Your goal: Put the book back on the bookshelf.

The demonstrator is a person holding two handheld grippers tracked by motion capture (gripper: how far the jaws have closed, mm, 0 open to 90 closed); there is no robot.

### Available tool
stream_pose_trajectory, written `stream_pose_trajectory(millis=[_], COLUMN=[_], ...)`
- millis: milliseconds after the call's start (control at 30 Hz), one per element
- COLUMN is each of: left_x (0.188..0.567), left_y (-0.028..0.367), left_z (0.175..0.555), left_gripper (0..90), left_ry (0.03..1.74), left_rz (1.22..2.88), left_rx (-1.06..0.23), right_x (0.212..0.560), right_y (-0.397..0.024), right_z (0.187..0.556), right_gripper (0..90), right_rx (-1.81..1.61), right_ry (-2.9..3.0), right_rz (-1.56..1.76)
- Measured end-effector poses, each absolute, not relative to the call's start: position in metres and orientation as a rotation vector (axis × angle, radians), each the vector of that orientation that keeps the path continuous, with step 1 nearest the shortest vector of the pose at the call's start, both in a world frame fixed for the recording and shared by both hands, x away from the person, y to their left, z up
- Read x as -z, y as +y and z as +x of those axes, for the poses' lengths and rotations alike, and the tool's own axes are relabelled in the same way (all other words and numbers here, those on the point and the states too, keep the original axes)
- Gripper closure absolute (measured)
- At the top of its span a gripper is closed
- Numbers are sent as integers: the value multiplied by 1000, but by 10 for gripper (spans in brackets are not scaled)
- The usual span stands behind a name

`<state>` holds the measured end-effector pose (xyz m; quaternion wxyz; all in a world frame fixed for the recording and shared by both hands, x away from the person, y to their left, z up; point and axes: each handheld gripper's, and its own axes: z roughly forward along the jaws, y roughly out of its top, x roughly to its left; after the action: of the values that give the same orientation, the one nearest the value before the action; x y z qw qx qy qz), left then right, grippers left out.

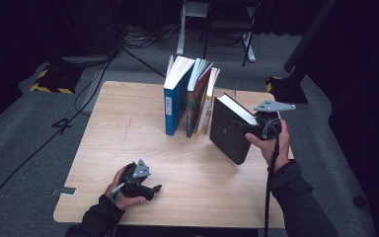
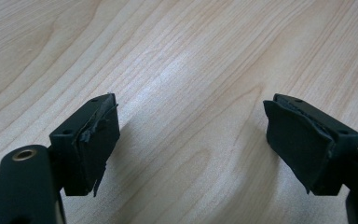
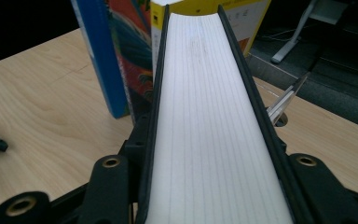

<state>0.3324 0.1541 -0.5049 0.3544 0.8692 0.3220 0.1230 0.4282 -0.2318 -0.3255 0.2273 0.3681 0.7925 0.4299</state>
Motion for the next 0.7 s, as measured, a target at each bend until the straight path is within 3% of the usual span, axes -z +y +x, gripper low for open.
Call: stream_pose_trajectory(millis=[700], left_x=[505], left_y=[153], left_z=[332], left_gripper=[167], left_ry=[843], left_rz=[2243], left_rx=[-322], right_x=[329], right_y=[-219], right_z=[467], right_gripper=[535], right_rx=[-1169], right_ry=[2017], right_rz=[1169])
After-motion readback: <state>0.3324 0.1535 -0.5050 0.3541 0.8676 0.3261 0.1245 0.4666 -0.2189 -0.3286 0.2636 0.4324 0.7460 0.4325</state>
